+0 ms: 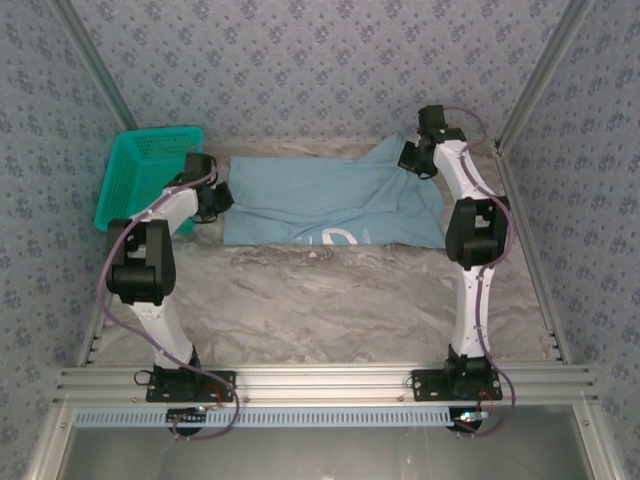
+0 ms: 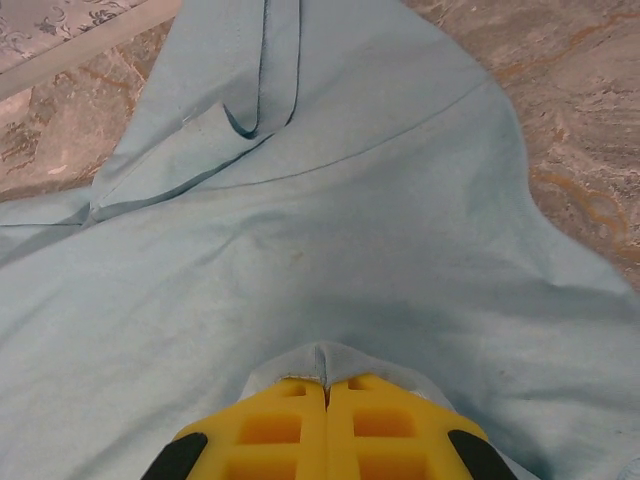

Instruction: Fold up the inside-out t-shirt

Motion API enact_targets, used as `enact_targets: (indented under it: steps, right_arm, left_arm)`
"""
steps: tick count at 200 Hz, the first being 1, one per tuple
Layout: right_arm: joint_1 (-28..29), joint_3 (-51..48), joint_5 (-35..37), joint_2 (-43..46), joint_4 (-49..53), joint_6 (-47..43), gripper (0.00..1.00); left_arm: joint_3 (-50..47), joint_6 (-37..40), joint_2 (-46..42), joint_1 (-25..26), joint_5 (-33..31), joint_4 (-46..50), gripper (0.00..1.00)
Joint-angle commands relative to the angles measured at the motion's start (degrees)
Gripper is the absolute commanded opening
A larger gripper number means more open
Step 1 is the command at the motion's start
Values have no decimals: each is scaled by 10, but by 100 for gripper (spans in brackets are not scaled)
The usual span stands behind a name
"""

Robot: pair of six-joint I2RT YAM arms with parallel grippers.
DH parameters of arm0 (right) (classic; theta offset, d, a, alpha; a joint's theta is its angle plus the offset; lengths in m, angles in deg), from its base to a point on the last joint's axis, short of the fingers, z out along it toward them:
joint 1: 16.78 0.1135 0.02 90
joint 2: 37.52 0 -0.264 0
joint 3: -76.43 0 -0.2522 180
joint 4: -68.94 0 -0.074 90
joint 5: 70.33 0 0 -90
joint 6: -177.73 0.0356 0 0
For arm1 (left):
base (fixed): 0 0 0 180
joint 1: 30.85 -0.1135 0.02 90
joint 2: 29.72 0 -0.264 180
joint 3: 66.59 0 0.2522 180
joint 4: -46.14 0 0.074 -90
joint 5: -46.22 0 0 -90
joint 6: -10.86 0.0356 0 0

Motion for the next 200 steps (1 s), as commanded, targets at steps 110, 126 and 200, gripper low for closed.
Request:
enact_targets:
  steps: [110, 126, 200]
  right_arm:
    - [-7, 23, 8, -1, -23, -16, 0]
    - [-4, 22, 4, -6, -32, -19, 0]
    - [0, 42, -27, -56, -60, -25, 9]
  left_arm:
    - [12, 11, -4, -6, -14, 6, 0]
    - [13, 10, 3, -6, -14, 4, 0]
    - [29, 7, 34, -5, -13, 3, 7]
